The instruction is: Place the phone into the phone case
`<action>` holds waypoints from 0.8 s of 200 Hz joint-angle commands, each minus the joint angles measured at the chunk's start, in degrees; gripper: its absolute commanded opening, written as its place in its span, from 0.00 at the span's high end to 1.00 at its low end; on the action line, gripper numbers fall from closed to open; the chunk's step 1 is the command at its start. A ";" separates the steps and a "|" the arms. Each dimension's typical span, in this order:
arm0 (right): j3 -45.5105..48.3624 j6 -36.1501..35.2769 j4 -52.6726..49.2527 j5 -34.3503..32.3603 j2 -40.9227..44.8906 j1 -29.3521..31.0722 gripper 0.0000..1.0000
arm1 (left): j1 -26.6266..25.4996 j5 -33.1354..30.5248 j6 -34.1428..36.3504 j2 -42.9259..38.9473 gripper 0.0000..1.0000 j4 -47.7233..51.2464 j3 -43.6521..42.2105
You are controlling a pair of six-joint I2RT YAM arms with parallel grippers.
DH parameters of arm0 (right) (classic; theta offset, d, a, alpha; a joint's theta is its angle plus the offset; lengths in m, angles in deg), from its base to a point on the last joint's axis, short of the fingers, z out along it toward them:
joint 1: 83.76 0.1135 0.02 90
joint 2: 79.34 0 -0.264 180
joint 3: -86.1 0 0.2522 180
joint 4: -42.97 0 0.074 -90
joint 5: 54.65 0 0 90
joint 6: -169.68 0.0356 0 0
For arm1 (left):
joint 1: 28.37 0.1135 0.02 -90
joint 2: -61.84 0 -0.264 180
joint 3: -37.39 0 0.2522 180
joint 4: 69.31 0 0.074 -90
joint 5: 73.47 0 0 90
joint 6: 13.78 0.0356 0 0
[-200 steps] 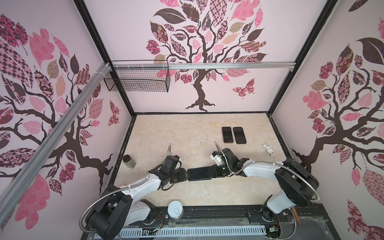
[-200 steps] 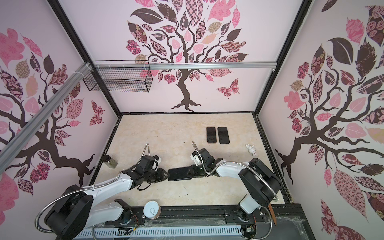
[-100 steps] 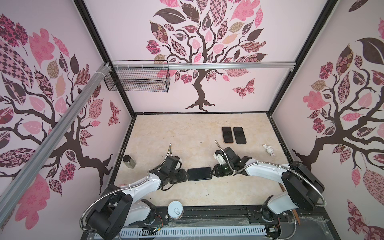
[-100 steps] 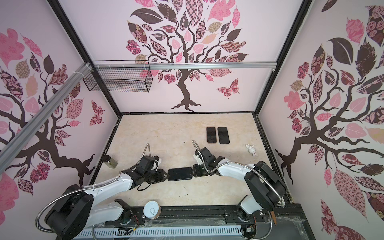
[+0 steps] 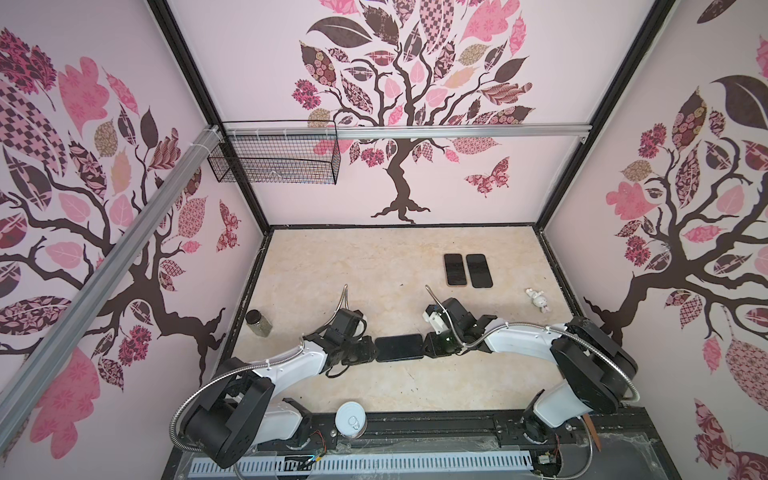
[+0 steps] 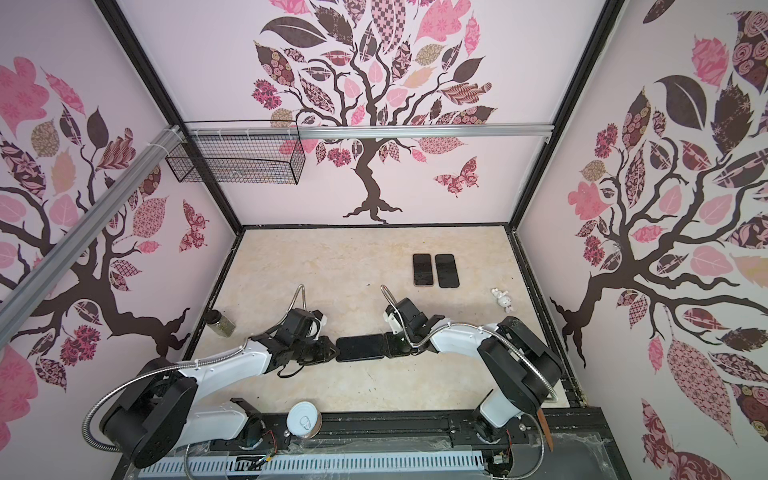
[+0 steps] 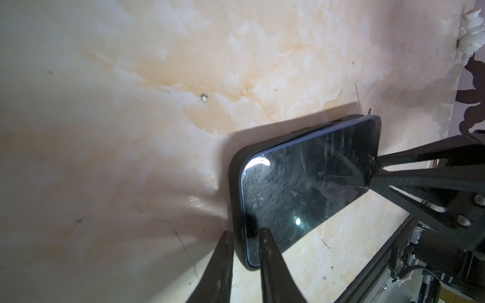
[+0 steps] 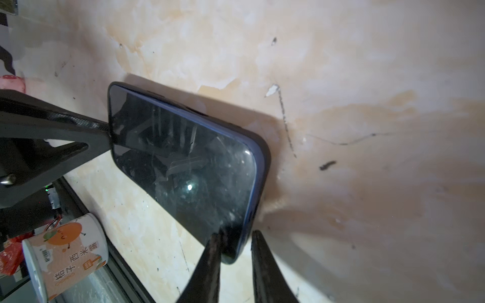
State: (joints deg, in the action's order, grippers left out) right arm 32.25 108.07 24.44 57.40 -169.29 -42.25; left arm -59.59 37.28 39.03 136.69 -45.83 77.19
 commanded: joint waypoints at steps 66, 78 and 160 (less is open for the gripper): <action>0.20 0.36 1.78 1.68 -3.78 1.09 0.82 | -0.64 1.57 1.04 1.78 0.80 -1.94 1.91; 0.19 0.45 2.10 1.78 -4.07 1.34 0.83 | -0.64 1.66 0.93 1.97 0.80 -2.07 1.75; 0.02 0.14 2.64 0.08 -8.98 3.09 0.86 | -0.93 2.10 0.58 2.76 0.81 -3.47 0.77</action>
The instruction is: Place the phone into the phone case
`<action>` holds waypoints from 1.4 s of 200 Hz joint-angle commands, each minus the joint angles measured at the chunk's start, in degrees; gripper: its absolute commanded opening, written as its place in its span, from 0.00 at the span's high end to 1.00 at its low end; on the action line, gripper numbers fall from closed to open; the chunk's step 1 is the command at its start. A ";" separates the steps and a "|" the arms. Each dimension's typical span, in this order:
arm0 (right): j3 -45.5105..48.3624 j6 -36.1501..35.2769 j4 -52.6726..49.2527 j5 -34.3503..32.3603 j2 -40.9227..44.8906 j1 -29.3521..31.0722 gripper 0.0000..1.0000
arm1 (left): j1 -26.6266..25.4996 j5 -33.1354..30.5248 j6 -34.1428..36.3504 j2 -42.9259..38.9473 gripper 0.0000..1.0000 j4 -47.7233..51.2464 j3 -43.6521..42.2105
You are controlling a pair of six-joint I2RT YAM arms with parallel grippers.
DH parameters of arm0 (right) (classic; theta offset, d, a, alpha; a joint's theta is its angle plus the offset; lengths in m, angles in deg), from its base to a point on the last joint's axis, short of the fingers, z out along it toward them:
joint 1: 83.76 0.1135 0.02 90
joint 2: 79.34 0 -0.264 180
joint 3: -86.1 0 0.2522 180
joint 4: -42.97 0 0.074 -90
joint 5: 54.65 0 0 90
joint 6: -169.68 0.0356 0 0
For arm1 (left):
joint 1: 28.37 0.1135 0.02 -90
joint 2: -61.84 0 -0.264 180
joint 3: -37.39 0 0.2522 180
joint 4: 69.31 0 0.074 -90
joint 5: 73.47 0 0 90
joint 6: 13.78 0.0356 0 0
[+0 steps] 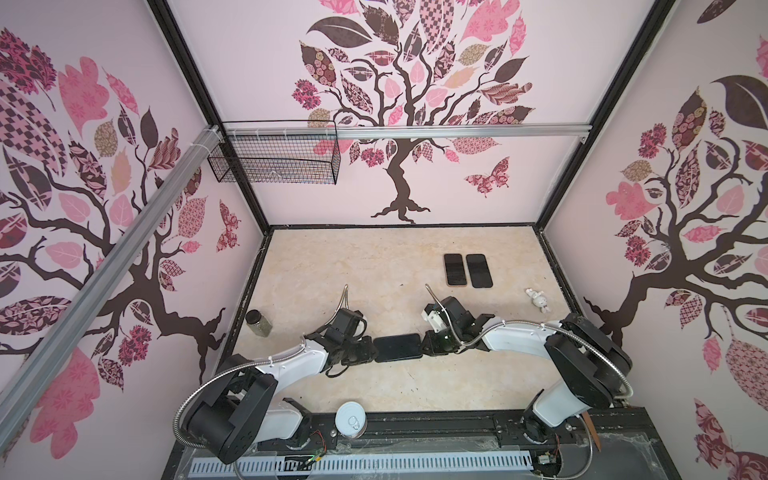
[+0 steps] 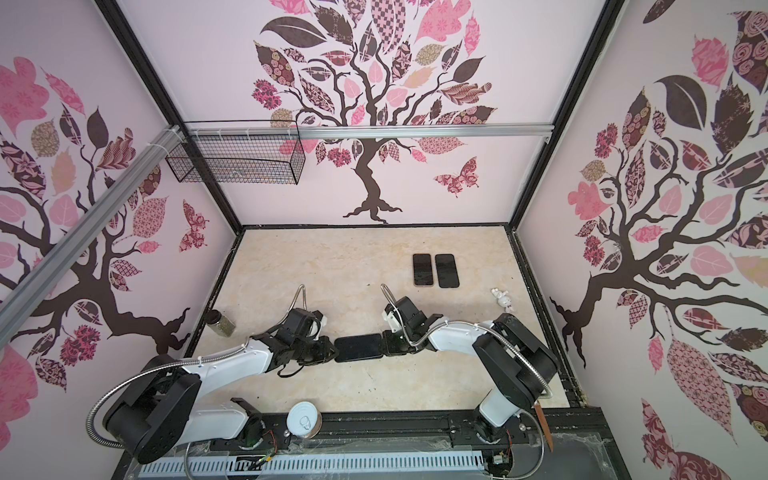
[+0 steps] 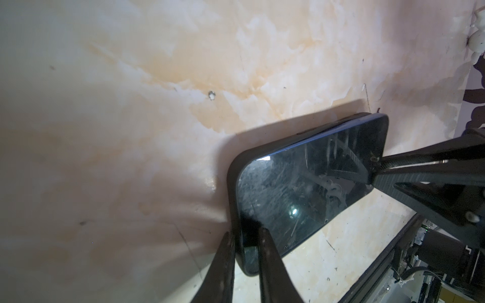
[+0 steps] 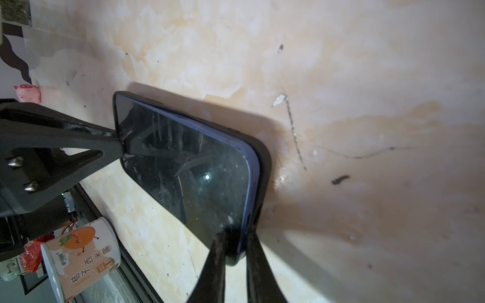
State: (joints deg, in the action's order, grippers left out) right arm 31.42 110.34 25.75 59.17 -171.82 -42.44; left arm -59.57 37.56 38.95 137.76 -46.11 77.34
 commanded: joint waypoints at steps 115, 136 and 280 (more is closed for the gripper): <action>-0.33 -3.82 -1.84 -8.63 -13.28 6.25 0.89 | -1.10 2.12 0.25 2.68 0.84 -4.35 0.29; -1.03 -4.30 -3.11 -10.66 -14.41 7.18 0.90 | -1.19 2.08 0.19 2.67 0.84 -4.32 0.26; -5.25 -5.00 -10.76 -22.75 -20.58 12.91 0.92 | -1.19 1.29 -0.08 2.12 0.85 -3.98 -0.24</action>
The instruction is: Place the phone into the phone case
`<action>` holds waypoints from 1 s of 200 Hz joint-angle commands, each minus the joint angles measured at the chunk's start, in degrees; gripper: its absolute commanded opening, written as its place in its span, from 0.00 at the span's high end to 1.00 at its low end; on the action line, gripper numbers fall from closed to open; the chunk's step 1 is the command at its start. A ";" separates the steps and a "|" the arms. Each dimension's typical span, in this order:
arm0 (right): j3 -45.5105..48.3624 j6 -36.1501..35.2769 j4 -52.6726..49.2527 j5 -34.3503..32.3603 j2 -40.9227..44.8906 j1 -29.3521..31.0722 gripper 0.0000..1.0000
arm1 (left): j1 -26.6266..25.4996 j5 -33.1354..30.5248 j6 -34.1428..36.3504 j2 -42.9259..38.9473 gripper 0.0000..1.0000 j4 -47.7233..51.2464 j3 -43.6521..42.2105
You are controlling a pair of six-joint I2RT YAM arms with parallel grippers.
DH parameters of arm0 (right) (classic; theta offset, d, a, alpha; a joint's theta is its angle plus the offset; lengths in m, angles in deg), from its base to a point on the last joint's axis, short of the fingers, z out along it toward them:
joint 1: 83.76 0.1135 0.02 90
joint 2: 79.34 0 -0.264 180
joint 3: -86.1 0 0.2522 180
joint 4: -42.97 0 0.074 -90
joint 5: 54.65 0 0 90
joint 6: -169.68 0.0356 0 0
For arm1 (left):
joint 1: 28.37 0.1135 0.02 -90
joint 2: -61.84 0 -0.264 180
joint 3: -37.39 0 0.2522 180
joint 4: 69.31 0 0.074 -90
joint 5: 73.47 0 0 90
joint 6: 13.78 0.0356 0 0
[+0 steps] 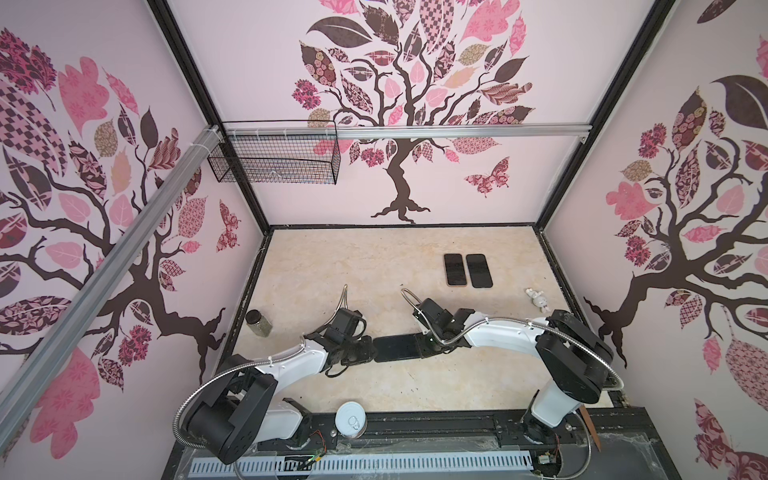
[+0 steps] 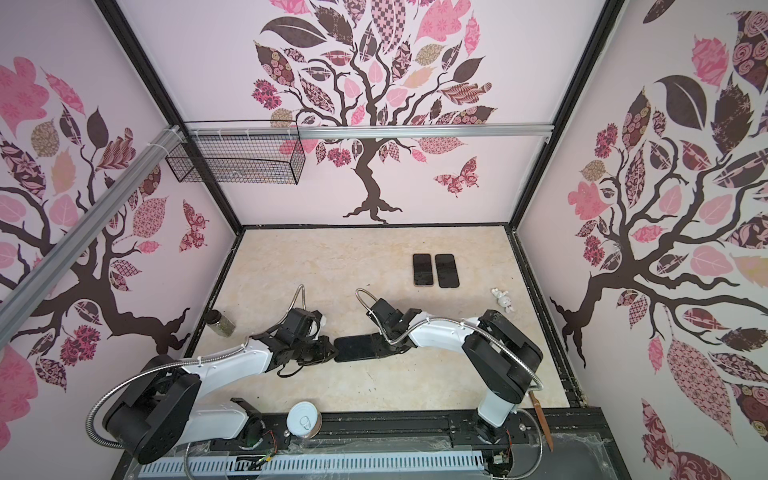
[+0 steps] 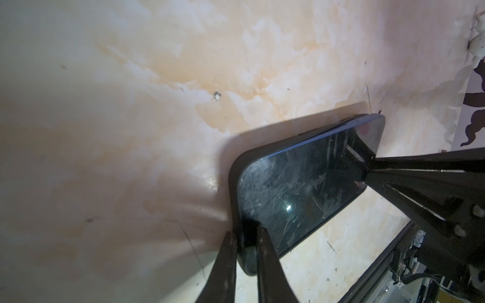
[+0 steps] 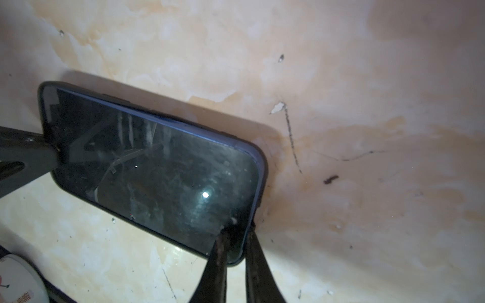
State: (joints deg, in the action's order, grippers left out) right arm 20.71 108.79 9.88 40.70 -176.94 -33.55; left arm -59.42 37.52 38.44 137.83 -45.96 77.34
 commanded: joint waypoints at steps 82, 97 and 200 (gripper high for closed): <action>2.37 -4.77 -3.40 -11.96 -5.70 4.02 0.91 | -1.30 -1.22 0.51 -0.35 0.86 -2.16 -0.93; 1.60 -4.91 -4.37 -12.16 -3.68 4.08 0.90 | -1.38 -1.30 0.58 -0.40 0.86 -2.02 -0.89; 2.55 -7.36 -0.04 3.76 10.41 -5.35 0.73 | -1.17 -2.46 1.57 -2.91 0.70 0.67 1.33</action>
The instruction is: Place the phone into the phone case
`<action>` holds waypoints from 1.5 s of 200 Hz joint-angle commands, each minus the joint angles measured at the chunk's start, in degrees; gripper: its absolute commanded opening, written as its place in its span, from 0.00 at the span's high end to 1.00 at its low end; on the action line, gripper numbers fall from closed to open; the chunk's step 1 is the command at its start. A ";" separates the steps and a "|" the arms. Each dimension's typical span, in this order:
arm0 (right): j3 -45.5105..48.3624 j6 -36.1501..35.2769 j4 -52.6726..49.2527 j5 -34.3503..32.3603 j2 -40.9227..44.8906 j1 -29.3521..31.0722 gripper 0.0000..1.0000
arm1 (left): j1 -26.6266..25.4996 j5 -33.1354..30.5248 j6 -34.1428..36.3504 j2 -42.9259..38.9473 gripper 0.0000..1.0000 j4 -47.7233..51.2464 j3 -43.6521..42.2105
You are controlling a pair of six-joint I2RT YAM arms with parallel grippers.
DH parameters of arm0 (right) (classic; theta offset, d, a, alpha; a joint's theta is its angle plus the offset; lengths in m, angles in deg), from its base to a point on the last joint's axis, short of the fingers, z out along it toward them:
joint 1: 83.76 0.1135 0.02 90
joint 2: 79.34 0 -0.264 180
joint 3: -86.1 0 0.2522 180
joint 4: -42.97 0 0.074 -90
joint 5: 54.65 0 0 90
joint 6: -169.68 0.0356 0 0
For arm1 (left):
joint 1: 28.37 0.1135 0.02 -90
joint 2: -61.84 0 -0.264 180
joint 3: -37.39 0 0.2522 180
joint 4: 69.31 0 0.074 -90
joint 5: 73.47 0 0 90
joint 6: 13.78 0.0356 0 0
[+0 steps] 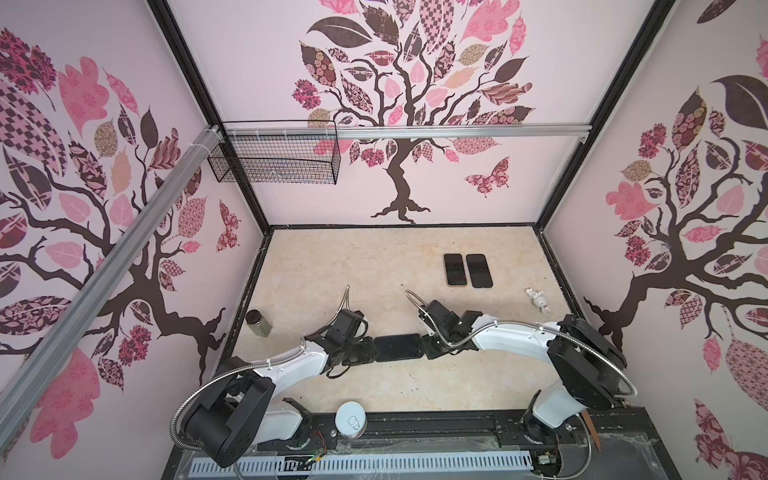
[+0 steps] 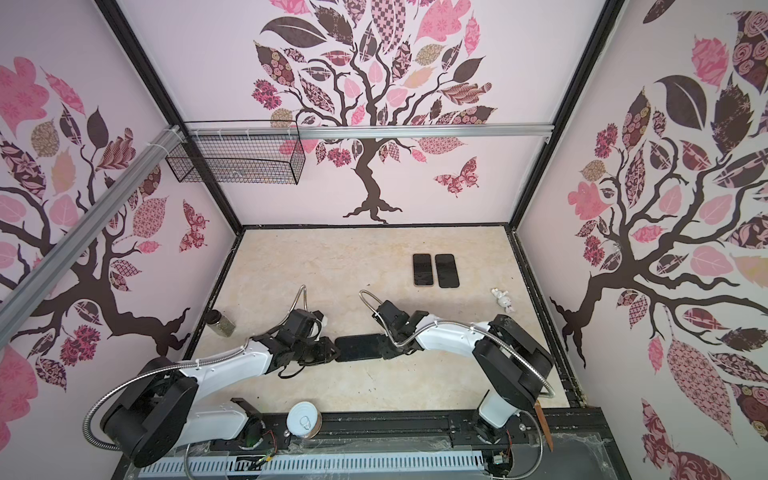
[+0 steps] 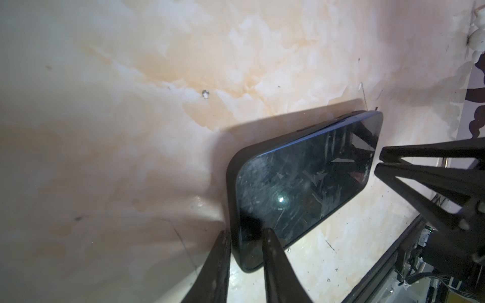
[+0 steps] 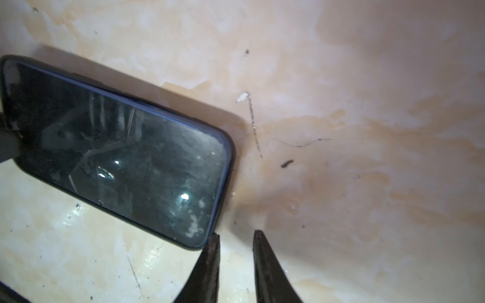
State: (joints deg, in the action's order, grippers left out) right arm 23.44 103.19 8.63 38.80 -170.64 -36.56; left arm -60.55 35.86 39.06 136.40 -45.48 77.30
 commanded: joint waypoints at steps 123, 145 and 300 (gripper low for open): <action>1.54 -1.97 12.05 15.62 -0.74 -7.39 0.76 | 4.61 0.40 4.72 2.33 0.71 2.67 7.41; 1.44 -2.14 12.32 15.37 -1.71 -7.48 0.77 | 4.68 1.21 4.98 3.43 0.73 2.58 7.61; 1.37 -2.80 13.63 14.68 -7.70 -7.74 0.84 | 4.72 2.73 4.14 7.11 0.88 -0.65 6.18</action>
State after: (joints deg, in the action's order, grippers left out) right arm 25.89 101.49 22.77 56.22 -174.93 -44.78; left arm -55.83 37.83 43.03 142.31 -43.73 82.63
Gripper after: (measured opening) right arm 0.161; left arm 0.130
